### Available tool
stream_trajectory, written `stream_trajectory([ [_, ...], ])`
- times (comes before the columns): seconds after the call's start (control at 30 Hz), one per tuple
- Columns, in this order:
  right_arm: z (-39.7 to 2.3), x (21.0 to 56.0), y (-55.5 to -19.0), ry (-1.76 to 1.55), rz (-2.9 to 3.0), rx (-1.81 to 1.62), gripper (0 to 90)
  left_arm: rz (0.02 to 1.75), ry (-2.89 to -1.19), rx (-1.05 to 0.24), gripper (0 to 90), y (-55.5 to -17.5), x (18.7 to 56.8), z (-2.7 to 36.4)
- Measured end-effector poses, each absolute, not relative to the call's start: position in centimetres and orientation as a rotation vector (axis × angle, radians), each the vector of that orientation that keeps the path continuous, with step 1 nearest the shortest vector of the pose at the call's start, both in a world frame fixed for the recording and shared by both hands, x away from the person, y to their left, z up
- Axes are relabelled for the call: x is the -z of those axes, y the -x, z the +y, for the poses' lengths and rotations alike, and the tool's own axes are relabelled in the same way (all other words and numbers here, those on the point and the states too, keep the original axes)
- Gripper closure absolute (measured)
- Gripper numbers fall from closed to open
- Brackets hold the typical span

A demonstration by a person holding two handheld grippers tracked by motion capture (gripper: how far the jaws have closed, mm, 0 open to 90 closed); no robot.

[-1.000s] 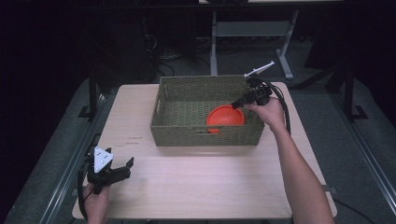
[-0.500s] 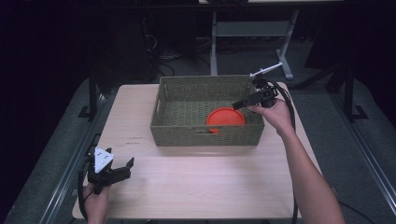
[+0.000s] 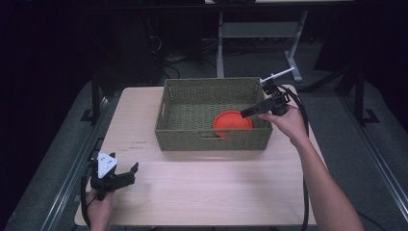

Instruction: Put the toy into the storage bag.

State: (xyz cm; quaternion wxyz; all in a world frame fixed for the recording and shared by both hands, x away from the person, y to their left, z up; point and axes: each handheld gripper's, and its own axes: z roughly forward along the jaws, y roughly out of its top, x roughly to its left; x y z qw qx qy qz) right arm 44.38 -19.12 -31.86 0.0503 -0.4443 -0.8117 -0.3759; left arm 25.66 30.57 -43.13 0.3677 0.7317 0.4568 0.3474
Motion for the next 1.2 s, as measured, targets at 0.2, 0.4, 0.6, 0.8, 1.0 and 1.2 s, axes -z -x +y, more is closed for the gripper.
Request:
stream_trajectory([
  [0.2, -20.0, 31.5, -43.6, 1.348, -2.473, 1.173, 28.9, 1.172, -1.883, -0.894, 12.8, -25.7, 43.1, 30.5],
  [0.4, -20.7, 31.4, -42.6, 1.335, -2.473, 1.211, 28.1, 1.171, -1.885, -0.896, 12.8, -25.7, 43.1, 30.5],
  [0.6, -21.7, 31.8, -41.8, 1.337, -2.451, 1.234, 27.9, 1.166, -1.889, -0.897, 12.8, -25.7, 43.2, 30.4],
  [0.8, -22.5, 31.6, -41.0, 1.333, -2.452, 1.260, 27.9, 1.168, -1.889, -0.898, 12.8, -25.7, 43.2, 30.5],
  [1.0, -23.0, 31.7, -40.2, 1.329, -2.455, 1.263, 27.3, 1.167, -1.887, -0.899, 12.8, -25.6, 43.2, 30.4],
  [1.2, -23.6, 32.2, -39.3, 1.320, -2.452, 1.277, 26.9, 1.169, -1.886, -0.900, 12.8, -25.7, 43.2, 30.5],
])
